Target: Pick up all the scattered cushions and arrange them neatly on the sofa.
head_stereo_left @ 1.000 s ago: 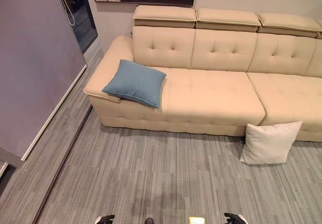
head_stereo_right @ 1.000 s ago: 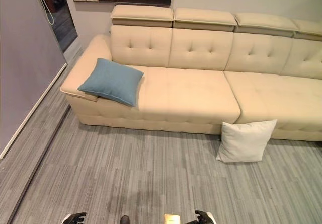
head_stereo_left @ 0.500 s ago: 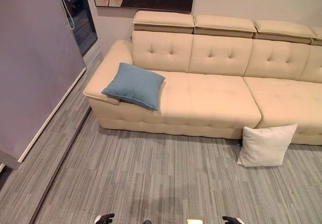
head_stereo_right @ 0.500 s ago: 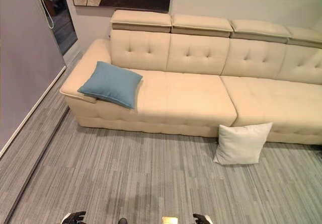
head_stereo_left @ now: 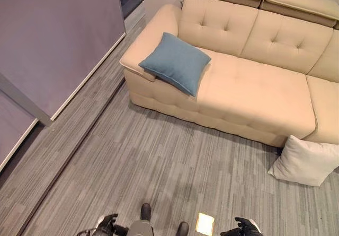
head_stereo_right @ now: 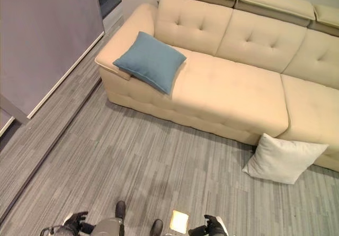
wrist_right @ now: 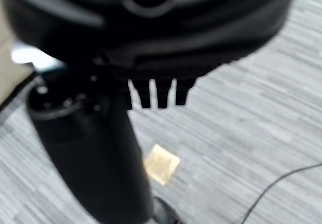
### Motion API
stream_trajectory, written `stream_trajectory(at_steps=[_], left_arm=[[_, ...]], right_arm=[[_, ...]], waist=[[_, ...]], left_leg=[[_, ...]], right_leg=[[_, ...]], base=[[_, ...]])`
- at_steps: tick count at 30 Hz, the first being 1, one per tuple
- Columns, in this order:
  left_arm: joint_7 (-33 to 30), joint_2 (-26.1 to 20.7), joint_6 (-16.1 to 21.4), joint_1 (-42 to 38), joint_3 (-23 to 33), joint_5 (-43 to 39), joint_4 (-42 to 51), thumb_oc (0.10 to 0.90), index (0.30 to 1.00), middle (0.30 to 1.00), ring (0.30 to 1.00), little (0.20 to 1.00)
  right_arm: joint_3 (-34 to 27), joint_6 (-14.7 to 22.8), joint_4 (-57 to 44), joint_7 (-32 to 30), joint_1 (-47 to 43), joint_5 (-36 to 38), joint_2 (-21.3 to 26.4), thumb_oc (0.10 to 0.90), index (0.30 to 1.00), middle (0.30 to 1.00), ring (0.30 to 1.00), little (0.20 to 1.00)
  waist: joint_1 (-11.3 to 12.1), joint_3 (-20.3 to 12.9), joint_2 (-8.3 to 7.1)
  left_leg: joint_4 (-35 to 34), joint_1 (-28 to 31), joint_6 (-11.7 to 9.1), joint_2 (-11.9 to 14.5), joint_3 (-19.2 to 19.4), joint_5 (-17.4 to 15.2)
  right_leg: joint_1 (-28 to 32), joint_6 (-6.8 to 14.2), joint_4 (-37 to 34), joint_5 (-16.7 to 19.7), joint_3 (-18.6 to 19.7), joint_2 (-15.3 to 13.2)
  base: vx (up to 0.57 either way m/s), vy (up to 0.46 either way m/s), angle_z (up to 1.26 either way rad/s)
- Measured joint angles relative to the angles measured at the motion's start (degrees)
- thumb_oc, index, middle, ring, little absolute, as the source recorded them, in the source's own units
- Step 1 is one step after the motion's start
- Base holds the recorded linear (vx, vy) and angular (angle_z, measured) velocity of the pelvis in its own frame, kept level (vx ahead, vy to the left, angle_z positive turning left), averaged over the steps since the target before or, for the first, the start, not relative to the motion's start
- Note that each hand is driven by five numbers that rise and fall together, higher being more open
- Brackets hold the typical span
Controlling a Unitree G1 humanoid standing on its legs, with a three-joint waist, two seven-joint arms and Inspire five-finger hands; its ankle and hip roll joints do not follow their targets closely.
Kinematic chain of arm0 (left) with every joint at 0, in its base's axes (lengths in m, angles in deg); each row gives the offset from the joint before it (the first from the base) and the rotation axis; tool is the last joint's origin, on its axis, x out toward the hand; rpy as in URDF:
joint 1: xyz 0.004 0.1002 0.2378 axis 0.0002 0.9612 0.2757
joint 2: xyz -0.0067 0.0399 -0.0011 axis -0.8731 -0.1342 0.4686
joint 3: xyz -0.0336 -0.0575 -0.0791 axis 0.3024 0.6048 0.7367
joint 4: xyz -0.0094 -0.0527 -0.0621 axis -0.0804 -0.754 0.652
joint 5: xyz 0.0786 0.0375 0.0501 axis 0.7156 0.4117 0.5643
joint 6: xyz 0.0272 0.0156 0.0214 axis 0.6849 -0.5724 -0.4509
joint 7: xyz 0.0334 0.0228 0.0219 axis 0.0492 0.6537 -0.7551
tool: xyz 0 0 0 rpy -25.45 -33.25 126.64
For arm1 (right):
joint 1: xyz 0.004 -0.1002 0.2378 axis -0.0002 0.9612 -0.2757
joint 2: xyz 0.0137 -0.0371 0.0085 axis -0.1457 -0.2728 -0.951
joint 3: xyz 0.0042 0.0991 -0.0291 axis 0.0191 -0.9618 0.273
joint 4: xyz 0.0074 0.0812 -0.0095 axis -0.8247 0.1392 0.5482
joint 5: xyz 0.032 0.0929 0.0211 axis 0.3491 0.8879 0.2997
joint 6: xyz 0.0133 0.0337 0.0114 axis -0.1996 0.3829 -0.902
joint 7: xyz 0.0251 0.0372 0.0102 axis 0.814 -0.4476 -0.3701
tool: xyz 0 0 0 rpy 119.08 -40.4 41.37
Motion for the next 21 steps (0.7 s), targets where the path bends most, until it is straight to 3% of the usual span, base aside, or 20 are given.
stream_trajectory(at_steps=[3,6,8,9,11,12,15,18,19,20,21], left_arm=[[0.15,0.16,-0.03,0.29,0.01,0.0,0.08,0.8,0.9,0.9,0.9,0.9],[0.05,-0.3,0.12,-0.21,-0.13,-0.02,0.28,0.8,0.9,0.9,0.9,0.9],[0.0,-1.43,0.26,-0.39,-0.08,-0.02,0.64,0.8,0.9,0.9,0.9,0.9],[0.03,-1.78,0.25,-0.68,-0.09,-0.03,0.88,0.8,0.9,0.9,0.9,0.9],[-0.1,-1.91,0.24,-1.1,-0.05,-0.03,0.91,0.8,0.9,0.9,0.9,0.9],[0.03,-1.79,0.25,-1.21,-0.1,-0.01,0.74,0.8,0.9,0.9,0.9,0.9],[0.01,-1.35,0.21,-1.44,-0.09,0.0,-0.19,0.8,0.9,0.9,0.9,0.9],[0.11,-0.84,0.29,-1.42,-0.22,0.02,-1.08,0.8,0.9,0.9,0.9,0.9],[0.13,-0.57,0.25,-0.92,-0.25,0.02,-1.23,0.8,0.9,0.9,0.9,0.9],[0.15,-0.11,0.25,0.58,-0.69,0.04,-1.16,0.8,0.9,0.9,0.9,0.9],[0.21,0.33,0.25,1.01,-0.81,0.04,-1.17,0.8,0.9,0.9,0.9,0.9]], right_arm=[[0.01,-0.07,-0.09,0.0,0.39,-1.49,-0.25,0.8,0.9,0.9,0.9,0.9],[1.01,-0.15,-1.19,0.12,0.2,-1.75,-0.27,0.8,0.9,0.9,0.9,0.9],[1.43,0.0,-3.07,0.02,0.29,-1.85,-0.46,0.8,0.9,0.9,0.9,0.9],[1.83,0.06,-3.25,0.05,-0.14,-1.88,-0.45,0.8,0.9,0.9,0.9,0.9],[2.25,0.25,-4.43,0.16,-0.92,-2.03,-0.44,0.8,0.9,0.9,0.9,0.9],[2.69,0.3,-4.77,0.3,-0.85,-2.04,-0.49,0.8,0.9,0.9,0.9,0.9],[2.67,0.25,-4.97,0.27,-0.85,-1.97,-0.5,0.8,0.9,0.9,0.9,0.9],[2.35,0.18,-5.01,0.24,-0.63,-1.94,-0.62,0.8,0.9,0.9,0.9,0.9],[2.44,0.12,-4.38,0.31,-0.43,-1.95,-0.62,0.8,0.9,0.9,0.9,0.9],[2.28,-0.2,-3.84,0.37,1.55,-1.94,-0.75,0.8,0.9,0.9,0.9,0.9],[2.04,-0.31,-3.44,0.39,2.63,-1.94,-0.74,0.8,0.9,0.9,0.9,0.9]], waist=[[0.55,-0.12,0.2],[0.67,-0.18,1.08],[0.23,-0.53,0.5],[0.27,-0.63,0.29],[0.08,-0.4,0.9],[-0.96,-0.37,1.35],[-2.05,-0.37,1.34],[-3.24,-0.57,0.9],[-3.26,-0.85,0.55],[-3.5,-2.3,0.39],[-3.51,-2.9,1.21]], left_leg=[[-2.86,3.6,2.74,-1.77,0.08,-0.45],[-3.29,5.42,4.53,-2.14,-0.21,-0.74],[-3.08,6.42,6.01,-3.9,-1.29,-1.74],[-2.95,6.94,6.53,-4.27,-1.49,-2.05],[-4.35,9.59,8.42,-4.48,-2.64,-3.52],[-4.81,10.92,8.09,-4.44,-3.7,-3.52],[-5.08,12.62,7.77,-4.71,-5.2,-4.94],[-5.04,14.72,6.55,-5.13,-7.18,-6.7],[-5.06,15.95,6.3,-5.22,-8.07,-8.06],[-4.64,18.3,5.35,-4.79,-9.98,-10.56],[-3.9,19.65,4.28,-3.35,-11.08,-11.89]], right_leg=[[-1.9,1.51,8.22,-1.85,0.22,-3.04],[-8.38,3.23,24.55,-5.66,1.5,-6.49],[-12.81,4.33,34.99,-6.11,3.67,-9.7],[-13.65,4.88,35.68,-6.36,4.88,-9.86],[-15.57,4.85,34.22,-6.55,8.36,-7.18],[-16.48,4.77,28.86,-6.47,10.11,-4.58],[-20.04,3.58,18.83,-3.68,10.21,-1.33],[-22.48,3.98,14.21,1.56,9.95,0.01],[-21.7,3.24,13.06,2.79,9.12,-0.29],[-19.69,0.23,12.6,5.72,8.27,-0.03],[-18.25,-1.44,12.42,6.64,7.63,1.24]], base=[[0.13,0.208,0.06],[0.11,0.174,0.13],[0.15,0.117,0.3],[0.22,0.087,0.19],[0.25,0.028,0.2],[0.27,-0.01,0.38],[0.2,-0.016,0.32],[0.26,-0.069,0.44],[0.24,-0.108,0.61],[0.3,-0.168,0.67],[0.25,-0.162,0.59]])
